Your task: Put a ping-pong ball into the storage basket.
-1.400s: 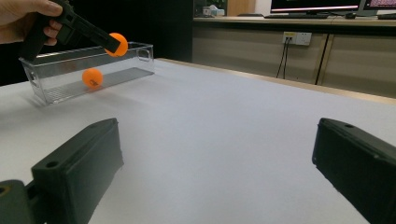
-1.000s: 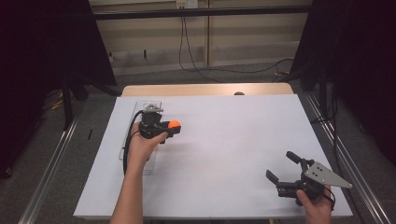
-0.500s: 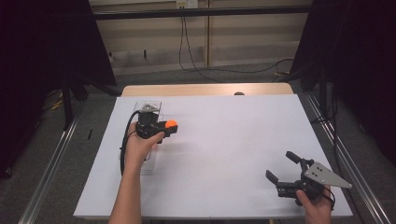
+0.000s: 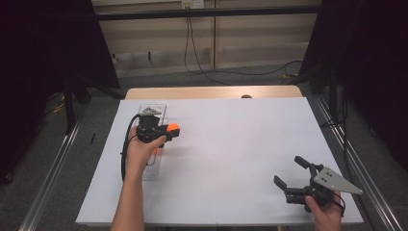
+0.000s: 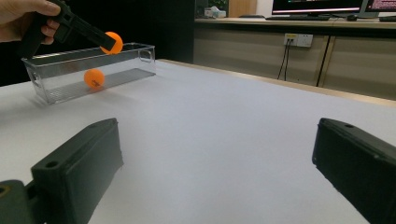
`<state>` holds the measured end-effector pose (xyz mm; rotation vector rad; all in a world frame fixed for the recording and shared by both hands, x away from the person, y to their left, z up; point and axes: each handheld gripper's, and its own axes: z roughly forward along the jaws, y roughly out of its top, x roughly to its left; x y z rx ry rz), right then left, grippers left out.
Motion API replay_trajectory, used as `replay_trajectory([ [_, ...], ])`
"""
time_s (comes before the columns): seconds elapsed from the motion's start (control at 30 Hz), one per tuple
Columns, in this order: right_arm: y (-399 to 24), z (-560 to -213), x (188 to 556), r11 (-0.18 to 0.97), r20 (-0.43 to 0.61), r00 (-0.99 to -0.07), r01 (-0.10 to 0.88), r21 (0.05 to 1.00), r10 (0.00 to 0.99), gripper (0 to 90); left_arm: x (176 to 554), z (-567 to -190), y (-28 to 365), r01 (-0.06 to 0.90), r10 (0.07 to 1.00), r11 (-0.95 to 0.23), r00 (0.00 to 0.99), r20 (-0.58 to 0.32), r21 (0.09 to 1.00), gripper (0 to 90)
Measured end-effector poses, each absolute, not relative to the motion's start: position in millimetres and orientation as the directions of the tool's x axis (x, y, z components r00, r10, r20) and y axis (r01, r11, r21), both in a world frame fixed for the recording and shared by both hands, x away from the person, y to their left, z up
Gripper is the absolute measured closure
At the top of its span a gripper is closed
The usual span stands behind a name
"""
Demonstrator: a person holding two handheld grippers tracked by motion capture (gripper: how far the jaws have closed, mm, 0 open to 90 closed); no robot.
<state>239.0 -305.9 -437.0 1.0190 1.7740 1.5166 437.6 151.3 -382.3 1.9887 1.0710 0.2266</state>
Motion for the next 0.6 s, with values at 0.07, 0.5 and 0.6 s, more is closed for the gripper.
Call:
replay_trajectory([
  [0.07, -305.7, -436.9, 238.8, 0.059, 0.045, -0.535, 0.176, 0.983, 0.844, 1.0, 437.3, -382.5, 151.6, 0.606, 0.76, -0.27, 0.611, -0.221, 0.749, 50.8],
  [0.5, -305.6, -436.9, 238.9, 0.061, 0.043, -0.536, 0.175, 0.983, 0.843, 1.0, 437.7, -382.8, 163.3, 0.609, 0.773, -0.247, 0.593, -0.225, 0.754, 50.8],
  [0.6, -305.5, -437.0, 238.9, 0.058, 0.046, -0.535, 0.176, 0.983, 0.844, 1.0, 437.8, -383.0, 165.8, 0.608, 0.775, -0.246, 0.591, -0.223, 0.755, 50.8],
])
